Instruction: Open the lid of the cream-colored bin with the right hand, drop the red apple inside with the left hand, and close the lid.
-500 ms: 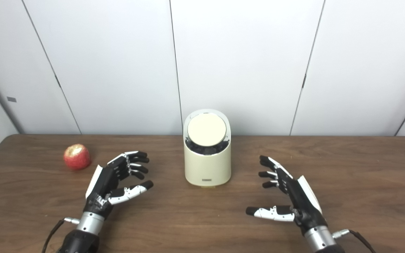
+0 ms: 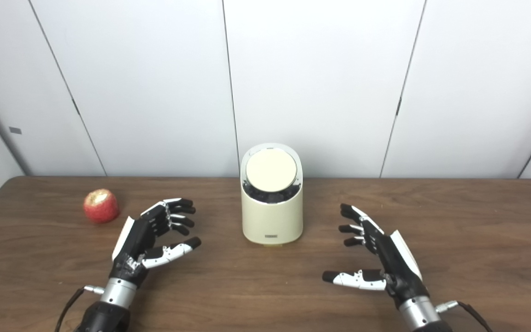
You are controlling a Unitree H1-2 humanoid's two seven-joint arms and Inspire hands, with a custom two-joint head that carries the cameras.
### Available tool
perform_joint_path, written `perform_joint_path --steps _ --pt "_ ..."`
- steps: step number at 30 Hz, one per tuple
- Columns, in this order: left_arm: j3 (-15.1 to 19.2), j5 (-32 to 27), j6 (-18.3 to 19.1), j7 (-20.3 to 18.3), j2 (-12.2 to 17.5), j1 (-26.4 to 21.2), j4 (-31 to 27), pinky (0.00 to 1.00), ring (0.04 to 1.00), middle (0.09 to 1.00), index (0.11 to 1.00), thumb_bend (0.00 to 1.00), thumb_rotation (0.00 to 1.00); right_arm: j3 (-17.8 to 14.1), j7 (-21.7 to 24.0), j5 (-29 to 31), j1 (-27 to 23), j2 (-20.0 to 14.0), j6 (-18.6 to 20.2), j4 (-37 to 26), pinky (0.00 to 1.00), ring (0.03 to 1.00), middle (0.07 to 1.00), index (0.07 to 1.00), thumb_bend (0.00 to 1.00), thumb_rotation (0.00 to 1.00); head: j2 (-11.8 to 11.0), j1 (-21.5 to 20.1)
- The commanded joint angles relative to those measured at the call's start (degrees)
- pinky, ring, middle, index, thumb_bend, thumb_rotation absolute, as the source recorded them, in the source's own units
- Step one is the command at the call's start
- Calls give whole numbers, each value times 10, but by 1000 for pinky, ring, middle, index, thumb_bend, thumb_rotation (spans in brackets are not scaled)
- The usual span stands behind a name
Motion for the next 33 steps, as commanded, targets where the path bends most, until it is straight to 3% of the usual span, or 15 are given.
perform_joint_path --steps 1,4,10,15,21,27,33 --pt "-2 1 -21 4 -2 -2 6 520 588 687 714 691 23 -3 -4 5 -21 -5 -15 -16 675 798 891 882 696 130 0 0" --pt "-1 -2 -18 3 -2 -3 7 522 595 688 714 694 5 -3 -4 8 -31 -5 -16 -12 686 803 888 893 698 178 0 -1" --pt "-1 0 -11 5 -3 -4 1 519 590 686 714 698 18 -2 -5 4 -65 -4 -5 -19 734 823 887 893 715 162 -1 -1" --pt "0 4 -2 7 -1 -4 -4 522 593 688 713 692 0 0 -14 -27 -110 -3 6 -16 696 808 872 885 753 289 -2 -1" --pt "0 3 1 7 0 -3 -6 522 591 687 713 693 17 -4 -15 -30 -168 2 29 -6 704 807 857 905 767 303 -4 -1" --pt "1 5 -1 7 2 -3 -3 519 592 688 713 695 29 11 1 -66 -221 -5 116 -30 722 837 879 947 769 407 -4 -2" --pt "0 2 0 6 1 -3 -3 520 590 684 707 694 23 25 9 -81 -265 -5 176 -36 672 847 889 957 746 424 -4 -4"
